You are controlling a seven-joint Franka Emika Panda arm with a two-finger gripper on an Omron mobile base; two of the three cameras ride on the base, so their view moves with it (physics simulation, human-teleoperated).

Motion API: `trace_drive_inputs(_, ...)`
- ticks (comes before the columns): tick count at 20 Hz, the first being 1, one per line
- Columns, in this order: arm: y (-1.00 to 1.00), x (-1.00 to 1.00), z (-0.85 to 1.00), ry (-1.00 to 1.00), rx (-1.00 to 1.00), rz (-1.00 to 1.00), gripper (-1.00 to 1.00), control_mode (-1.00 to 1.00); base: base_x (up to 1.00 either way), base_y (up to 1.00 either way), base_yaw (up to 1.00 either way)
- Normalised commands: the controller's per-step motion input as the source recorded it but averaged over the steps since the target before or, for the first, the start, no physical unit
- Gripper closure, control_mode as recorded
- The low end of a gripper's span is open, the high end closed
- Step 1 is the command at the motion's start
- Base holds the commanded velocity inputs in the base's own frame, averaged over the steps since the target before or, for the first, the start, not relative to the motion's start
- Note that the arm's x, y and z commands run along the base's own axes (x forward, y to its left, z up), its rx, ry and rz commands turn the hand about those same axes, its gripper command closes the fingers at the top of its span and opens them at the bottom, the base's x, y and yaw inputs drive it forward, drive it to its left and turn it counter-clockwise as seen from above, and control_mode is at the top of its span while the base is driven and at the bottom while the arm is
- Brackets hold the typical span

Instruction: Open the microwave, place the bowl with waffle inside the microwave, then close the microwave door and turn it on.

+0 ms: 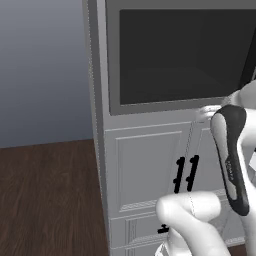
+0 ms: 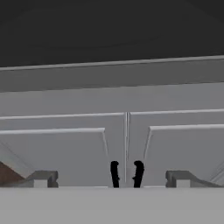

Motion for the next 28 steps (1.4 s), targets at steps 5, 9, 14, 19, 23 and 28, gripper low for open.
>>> trace_drive_inputs(5,-1.0,-0.01,0.93,-0.38,0.12,-0.01,-1.0,-1.0,0.0,0.0,0.0)
trace_drive_inputs(9,-1.0,0.06,0.52,0.02,0.33,-0.03,-1.0,-1.0,0.0,0.0,0.0)
trace_drive_inputs(14,-0.59,0.07,0.17,0.02,0.25,0.0,-1.0,-1.0,0.0,0.0,0.0)
trace_drive_inputs(19,-0.03,0.01,0.17,-0.05,0.02,0.0,-1.0,-1.0,0.0,0.0,0.0)
trace_drive_inputs(23,0.0,0.18,0.09,-0.06,0.0,0.0,-1.0,-1.0,0.0,0.0,0.0)
trace_drive_inputs(28,0.0,0.12,0.19,-0.27,0.0,0.0,-1.0,-1.0,0.0,0.0,0.0)
